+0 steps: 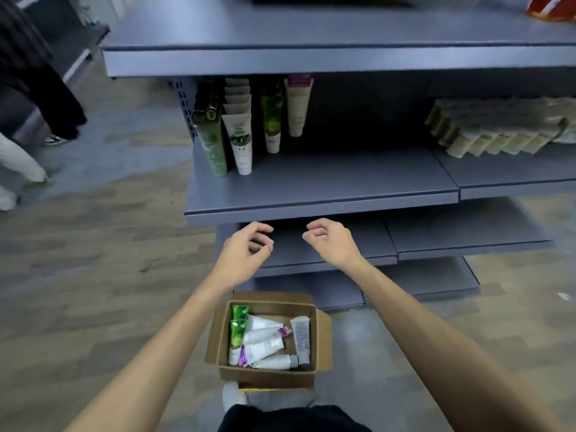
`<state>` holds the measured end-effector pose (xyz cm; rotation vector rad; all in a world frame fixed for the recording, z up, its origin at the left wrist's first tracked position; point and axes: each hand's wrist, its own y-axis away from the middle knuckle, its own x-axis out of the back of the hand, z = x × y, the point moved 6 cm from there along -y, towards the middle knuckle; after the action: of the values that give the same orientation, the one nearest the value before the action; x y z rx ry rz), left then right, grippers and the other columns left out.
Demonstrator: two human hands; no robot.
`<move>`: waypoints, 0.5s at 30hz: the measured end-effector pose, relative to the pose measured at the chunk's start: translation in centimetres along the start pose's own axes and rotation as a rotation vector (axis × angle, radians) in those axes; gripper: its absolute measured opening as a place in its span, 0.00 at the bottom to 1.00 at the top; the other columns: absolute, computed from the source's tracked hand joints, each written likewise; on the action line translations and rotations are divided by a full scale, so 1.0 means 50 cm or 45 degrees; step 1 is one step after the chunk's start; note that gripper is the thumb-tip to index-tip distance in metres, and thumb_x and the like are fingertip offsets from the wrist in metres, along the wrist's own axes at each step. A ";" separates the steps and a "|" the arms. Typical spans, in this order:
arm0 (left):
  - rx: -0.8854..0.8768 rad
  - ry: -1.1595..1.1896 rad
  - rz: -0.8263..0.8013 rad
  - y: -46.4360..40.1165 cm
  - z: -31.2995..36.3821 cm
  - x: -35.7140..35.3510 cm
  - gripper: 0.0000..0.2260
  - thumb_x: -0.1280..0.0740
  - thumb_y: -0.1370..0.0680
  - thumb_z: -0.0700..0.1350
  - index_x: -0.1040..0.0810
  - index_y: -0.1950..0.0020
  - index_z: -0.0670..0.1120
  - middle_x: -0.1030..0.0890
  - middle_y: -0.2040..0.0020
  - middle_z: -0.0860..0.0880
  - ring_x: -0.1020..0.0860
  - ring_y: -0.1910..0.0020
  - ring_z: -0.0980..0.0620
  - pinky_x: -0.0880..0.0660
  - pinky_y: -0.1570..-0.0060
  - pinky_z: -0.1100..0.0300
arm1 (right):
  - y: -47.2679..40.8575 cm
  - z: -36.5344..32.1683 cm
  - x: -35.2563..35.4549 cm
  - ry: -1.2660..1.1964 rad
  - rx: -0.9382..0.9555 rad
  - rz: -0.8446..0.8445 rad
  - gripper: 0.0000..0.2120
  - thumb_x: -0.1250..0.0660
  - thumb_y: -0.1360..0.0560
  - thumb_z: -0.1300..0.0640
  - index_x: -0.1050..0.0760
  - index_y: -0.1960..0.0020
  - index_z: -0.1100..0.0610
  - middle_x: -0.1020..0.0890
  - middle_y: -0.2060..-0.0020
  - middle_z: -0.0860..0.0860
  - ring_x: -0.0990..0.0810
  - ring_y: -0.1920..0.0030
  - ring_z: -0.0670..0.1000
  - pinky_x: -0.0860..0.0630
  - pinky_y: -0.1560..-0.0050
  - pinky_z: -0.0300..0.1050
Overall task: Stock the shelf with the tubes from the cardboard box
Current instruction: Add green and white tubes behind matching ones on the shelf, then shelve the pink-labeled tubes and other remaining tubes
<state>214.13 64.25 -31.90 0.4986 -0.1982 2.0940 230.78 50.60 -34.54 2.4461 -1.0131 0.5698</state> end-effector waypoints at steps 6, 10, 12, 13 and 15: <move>0.132 0.036 0.068 0.090 -0.053 -0.056 0.11 0.32 0.28 0.47 0.23 0.46 0.56 0.17 0.58 0.56 0.18 0.60 0.54 0.22 0.52 0.56 | 0.041 0.087 -0.023 0.010 -0.049 -0.139 0.10 0.30 0.25 0.52 0.21 0.44 0.52 0.16 0.58 0.45 0.19 0.56 0.41 0.29 0.59 0.28; 0.197 0.059 0.051 0.131 -0.089 -0.094 0.11 0.32 0.29 0.46 0.24 0.48 0.58 0.17 0.60 0.59 0.19 0.62 0.55 0.23 0.54 0.57 | 0.069 0.146 -0.049 -0.005 -0.078 -0.205 0.10 0.30 0.24 0.52 0.21 0.44 0.53 0.16 0.59 0.45 0.17 0.53 0.48 0.24 0.55 0.38; 0.226 0.059 0.041 0.140 -0.105 -0.104 0.11 0.31 0.29 0.46 0.24 0.48 0.57 0.18 0.60 0.58 0.19 0.62 0.55 0.23 0.54 0.58 | 0.077 0.176 -0.063 -0.013 -0.110 -0.228 0.08 0.32 0.23 0.54 0.21 0.44 0.52 0.15 0.56 0.46 0.17 0.52 0.47 0.20 0.49 0.42; 0.239 0.058 0.037 0.141 -0.113 -0.107 0.11 0.31 0.29 0.45 0.24 0.48 0.57 0.18 0.61 0.56 0.19 0.62 0.55 0.23 0.54 0.59 | 0.080 0.191 -0.070 -0.021 -0.125 -0.238 0.08 0.34 0.23 0.56 0.21 0.44 0.52 0.15 0.55 0.47 0.17 0.51 0.46 0.20 0.46 0.45; 0.274 0.049 0.031 0.139 -0.134 -0.110 0.11 0.30 0.27 0.42 0.23 0.48 0.54 0.18 0.60 0.54 0.20 0.61 0.54 0.24 0.53 0.61 | 0.088 0.213 -0.080 -0.010 -0.158 -0.245 0.09 0.35 0.23 0.56 0.21 0.44 0.52 0.15 0.52 0.48 0.17 0.49 0.46 0.20 0.43 0.47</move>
<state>209.09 58.45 -39.92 0.5853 0.0444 2.1584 227.16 44.36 -44.39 2.4019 -0.7800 0.4205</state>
